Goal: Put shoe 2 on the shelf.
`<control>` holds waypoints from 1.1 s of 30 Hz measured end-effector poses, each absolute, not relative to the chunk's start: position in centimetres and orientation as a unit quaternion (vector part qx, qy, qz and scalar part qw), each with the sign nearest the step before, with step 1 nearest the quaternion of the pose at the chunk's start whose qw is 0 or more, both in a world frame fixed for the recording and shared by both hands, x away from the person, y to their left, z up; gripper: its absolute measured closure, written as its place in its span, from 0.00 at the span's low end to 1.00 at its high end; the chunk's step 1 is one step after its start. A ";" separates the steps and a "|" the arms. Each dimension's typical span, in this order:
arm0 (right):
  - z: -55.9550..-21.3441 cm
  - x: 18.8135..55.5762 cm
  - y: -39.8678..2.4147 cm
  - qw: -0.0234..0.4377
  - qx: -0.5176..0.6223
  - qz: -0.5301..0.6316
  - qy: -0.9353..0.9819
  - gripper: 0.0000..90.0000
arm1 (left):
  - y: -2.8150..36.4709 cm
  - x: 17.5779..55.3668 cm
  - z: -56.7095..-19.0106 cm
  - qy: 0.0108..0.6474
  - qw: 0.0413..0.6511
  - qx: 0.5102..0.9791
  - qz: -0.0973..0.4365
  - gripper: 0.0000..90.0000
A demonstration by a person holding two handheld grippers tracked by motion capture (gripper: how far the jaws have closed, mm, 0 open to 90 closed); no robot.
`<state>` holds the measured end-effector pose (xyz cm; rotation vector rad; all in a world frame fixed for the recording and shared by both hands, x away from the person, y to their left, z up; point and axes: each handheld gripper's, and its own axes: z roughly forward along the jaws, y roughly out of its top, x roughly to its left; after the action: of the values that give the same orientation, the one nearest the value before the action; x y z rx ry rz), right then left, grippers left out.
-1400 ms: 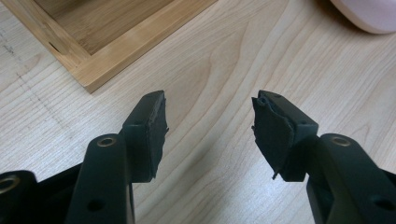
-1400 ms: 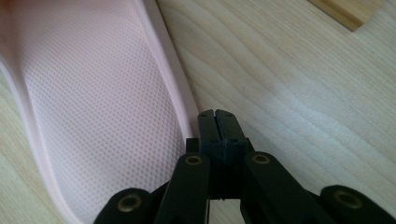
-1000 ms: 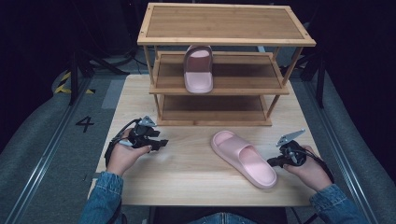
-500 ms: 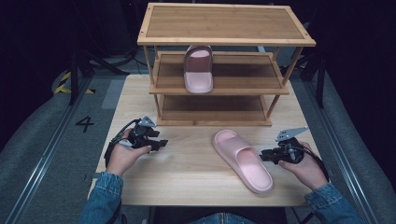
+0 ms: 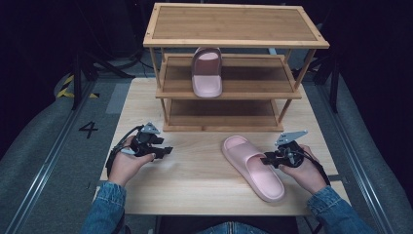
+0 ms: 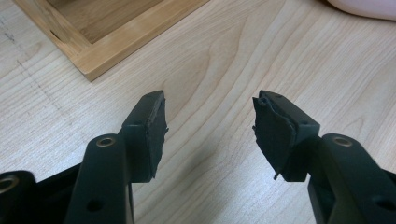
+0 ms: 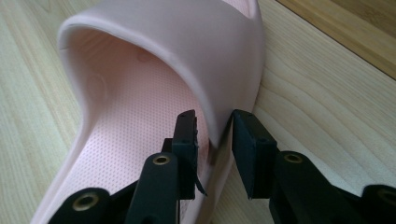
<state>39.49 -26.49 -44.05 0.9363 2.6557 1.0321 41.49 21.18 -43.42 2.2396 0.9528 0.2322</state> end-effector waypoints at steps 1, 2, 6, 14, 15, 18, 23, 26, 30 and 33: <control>-44.2 39.6 -26.4 0.073 0.313 0.340 0.884 0.81 | 21.2 41.5 -43.5 0.367 0.342 0.861 0.089 0.49; -44.2 39.6 -26.4 0.076 0.313 0.338 0.884 0.84 | 21.2 41.5 -43.5 0.367 0.341 0.861 0.087 0.49; -44.3 39.7 -26.4 0.079 0.323 0.338 0.880 0.87 | 21.1 41.6 -43.5 0.365 0.340 0.862 0.087 0.49; -44.2 39.6 -26.2 0.081 0.337 0.330 0.878 0.93 | 21.1 41.7 -43.5 0.364 0.344 0.861 0.087 0.48; -44.1 39.6 -26.1 0.080 0.339 0.330 0.877 0.94 | 21.2 41.7 -43.4 0.364 0.343 0.861 0.088 0.48; -43.9 39.6 -26.0 0.076 0.341 0.330 0.877 0.94 | 21.2 41.6 -43.5 0.366 0.343 0.861 0.087 0.48; -43.4 39.6 -26.1 0.076 0.345 0.333 0.874 0.94 | 21.2 41.6 -43.5 0.369 0.344 0.859 0.087 0.48; -42.5 39.6 -26.3 0.076 0.348 0.341 0.870 0.94 | 21.2 41.6 -43.5 0.370 0.343 0.859 0.086 0.48; -41.1 39.7 -26.6 0.076 0.351 0.352 0.865 0.94 | 21.2 41.7 -43.6 0.369 0.342 0.860 0.084 0.48; -39.8 39.7 -26.8 0.078 0.351 0.356 0.862 0.94 | 21.3 41.7 -43.6 0.371 0.343 0.859 0.086 0.48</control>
<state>39.75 -26.78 -39.81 1.0517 2.5820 1.0667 41.67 21.26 -43.57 2.2329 0.9632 0.2223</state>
